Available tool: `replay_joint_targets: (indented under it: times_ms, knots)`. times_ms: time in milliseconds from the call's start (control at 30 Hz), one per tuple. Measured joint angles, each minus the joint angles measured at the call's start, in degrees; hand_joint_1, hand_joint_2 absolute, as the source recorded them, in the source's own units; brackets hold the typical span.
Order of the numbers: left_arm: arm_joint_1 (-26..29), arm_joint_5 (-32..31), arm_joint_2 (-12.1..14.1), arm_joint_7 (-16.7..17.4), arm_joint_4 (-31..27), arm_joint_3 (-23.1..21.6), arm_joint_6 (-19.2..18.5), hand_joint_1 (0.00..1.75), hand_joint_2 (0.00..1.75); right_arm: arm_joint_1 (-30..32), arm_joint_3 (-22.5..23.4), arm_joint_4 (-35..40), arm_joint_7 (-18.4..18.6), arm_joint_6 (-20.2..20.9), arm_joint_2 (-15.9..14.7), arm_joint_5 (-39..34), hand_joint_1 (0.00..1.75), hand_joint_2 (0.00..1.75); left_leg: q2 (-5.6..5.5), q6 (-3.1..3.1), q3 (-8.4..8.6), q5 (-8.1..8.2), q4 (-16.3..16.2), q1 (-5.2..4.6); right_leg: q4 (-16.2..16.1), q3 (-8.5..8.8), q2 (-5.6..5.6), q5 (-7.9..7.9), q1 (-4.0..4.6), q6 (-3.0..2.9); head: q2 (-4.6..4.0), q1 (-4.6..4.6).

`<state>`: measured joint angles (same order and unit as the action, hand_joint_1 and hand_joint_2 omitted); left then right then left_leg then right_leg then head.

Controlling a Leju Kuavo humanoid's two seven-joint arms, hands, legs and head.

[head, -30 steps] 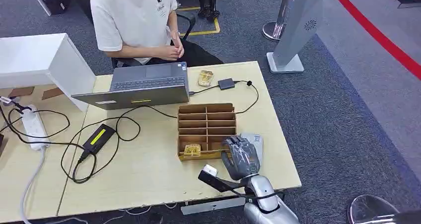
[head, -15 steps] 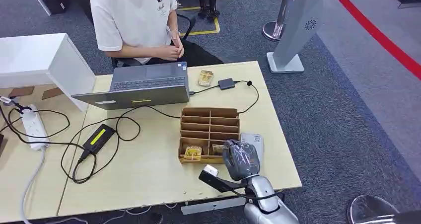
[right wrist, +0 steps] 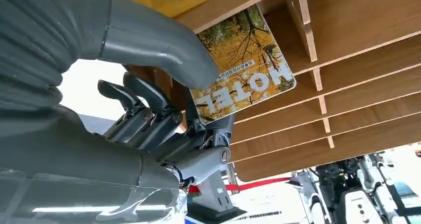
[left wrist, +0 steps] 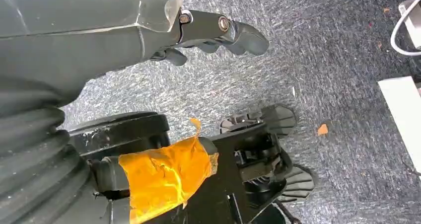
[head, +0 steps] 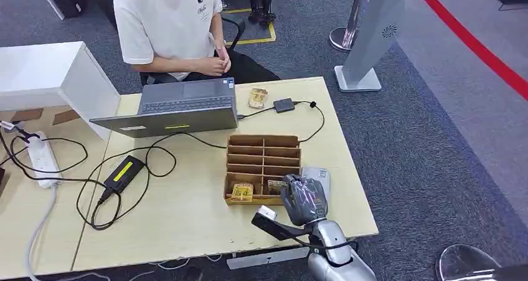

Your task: Pass the card to the sensor for recognition and then transmit it.

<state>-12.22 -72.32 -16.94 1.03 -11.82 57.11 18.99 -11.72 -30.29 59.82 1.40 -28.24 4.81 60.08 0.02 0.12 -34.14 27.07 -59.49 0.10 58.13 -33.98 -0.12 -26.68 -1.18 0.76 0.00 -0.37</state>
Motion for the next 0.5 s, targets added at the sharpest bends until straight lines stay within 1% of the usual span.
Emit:
replay_joint_targets:
  times_ms: [133, 233, 367, 500]
  knots:
    - [0.00, 0.09, -0.02, -0.59, 0.00, 0.00, 2.34, 0.00, 1.75, 0.05, 0.11, 0.00, 0.00, -0.11, 0.00, -0.09, 1.75, 1.75, 0.00, 0.00, 0.00, 0.00, 0.00, 0.00, 0.00, 0.00, 0.00, 0.00, 0.00, 0.00, 0.00, 0.00]
    - [0.00, -0.22, 0.00, -0.59, 0.00, -0.20, 2.86, 0.00, 1.75, -0.14, 0.15, -0.04, -0.37, -0.20, -0.07, -0.44, 1.75, 1.75, 0.00, 0.00, 0.00, 0.00, 0.00, 0.00, 0.00, 0.01, 0.00, 0.00, 0.00, 0.00, 0.02, 0.00]
    - [0.01, -0.33, -0.02, -0.59, 0.00, -0.55, 3.02, 0.00, 1.75, -3.34, 0.02, -1.55, -2.56, -0.24, -1.20, -5.42, 1.75, 1.75, 0.01, -0.03, 0.00, -0.03, -0.02, 0.00, 0.00, 0.01, 0.01, 0.04, 0.00, 0.00, 0.02, 0.02]
    - [0.02, -0.37, 0.00, -0.59, 0.00, -0.66, 2.84, 0.00, 1.75, -5.72, 0.00, -1.27, -2.97, 0.90, -1.88, -8.88, 1.75, 1.75, 0.01, -0.03, 0.00, -0.04, -0.04, 0.00, 0.01, 0.01, 0.01, 0.08, 0.00, 0.01, 0.00, 0.00]
